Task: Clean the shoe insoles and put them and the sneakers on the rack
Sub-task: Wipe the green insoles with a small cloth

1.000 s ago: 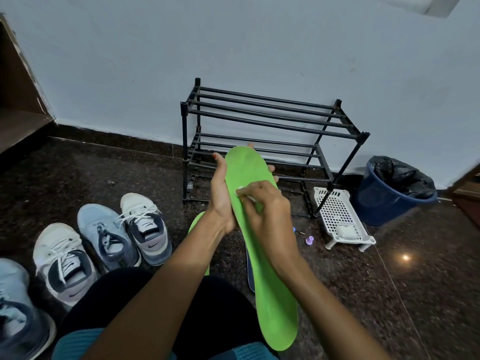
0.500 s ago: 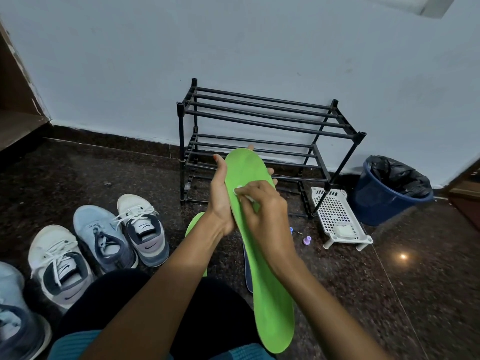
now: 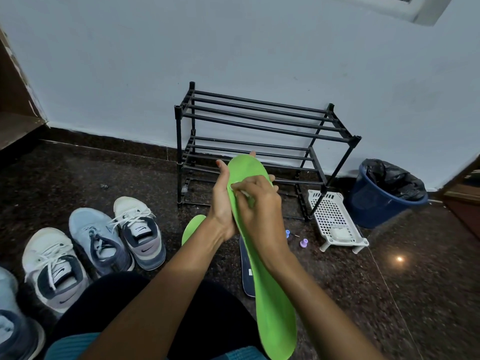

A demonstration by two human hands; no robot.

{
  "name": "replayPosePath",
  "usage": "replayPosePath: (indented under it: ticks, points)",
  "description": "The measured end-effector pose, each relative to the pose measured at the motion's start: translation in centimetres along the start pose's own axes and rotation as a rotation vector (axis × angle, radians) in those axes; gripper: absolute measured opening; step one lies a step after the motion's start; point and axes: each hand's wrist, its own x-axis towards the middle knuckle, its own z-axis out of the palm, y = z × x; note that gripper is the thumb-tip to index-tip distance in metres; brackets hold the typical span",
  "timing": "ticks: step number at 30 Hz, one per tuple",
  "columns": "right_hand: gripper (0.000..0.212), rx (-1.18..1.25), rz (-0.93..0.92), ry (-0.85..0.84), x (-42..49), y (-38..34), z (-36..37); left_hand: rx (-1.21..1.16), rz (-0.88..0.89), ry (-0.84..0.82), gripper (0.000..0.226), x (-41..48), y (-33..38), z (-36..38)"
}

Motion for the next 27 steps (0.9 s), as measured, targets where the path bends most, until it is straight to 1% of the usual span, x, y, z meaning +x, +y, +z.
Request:
replayPosePath:
  ticks: [4, 6, 9, 12, 16, 19, 23, 27]
  points:
    - [0.015, -0.048, -0.005, -0.018, 0.8, 0.4, -0.5, -0.026, 0.010, 0.019, 0.069, -0.1, 0.1, 0.0]
    - [0.015, -0.088, 0.025, 0.017, 1.5, 1.0, -1.0, -0.001, 0.032, 0.025, 0.067, -0.1, 0.1, 0.0]
    - [0.015, -0.082, 0.053, 0.053, 1.8, 1.3, -1.2, 0.017, 0.043, 0.006, 0.068, 0.1, 0.1, -0.1]
    - [0.015, -0.027, 0.015, 0.000, 0.5, 0.6, -0.5, 0.006, 0.056, -0.004, 0.072, 0.1, 0.4, -0.4]
    - [0.018, 0.079, -0.014, -0.060, -1.1, -0.3, -0.3, -0.030, 0.053, -0.013, 0.071, 0.1, 0.7, -0.2]
    - [0.016, 0.022, 0.005, -0.057, -0.7, 0.4, -0.9, -0.017, 0.069, -0.028, 0.071, 0.1, 0.6, -0.1]
    - [0.015, -0.058, 0.091, 0.008, 0.0, 2.2, -1.7, -0.003, 0.087, -0.051, 0.072, 0.1, 0.7, -0.3]
    - [0.015, -0.031, 0.086, -0.017, -0.8, 1.8, -1.0, -0.020, 0.092, -0.045, 0.072, 0.3, 0.6, -0.4]
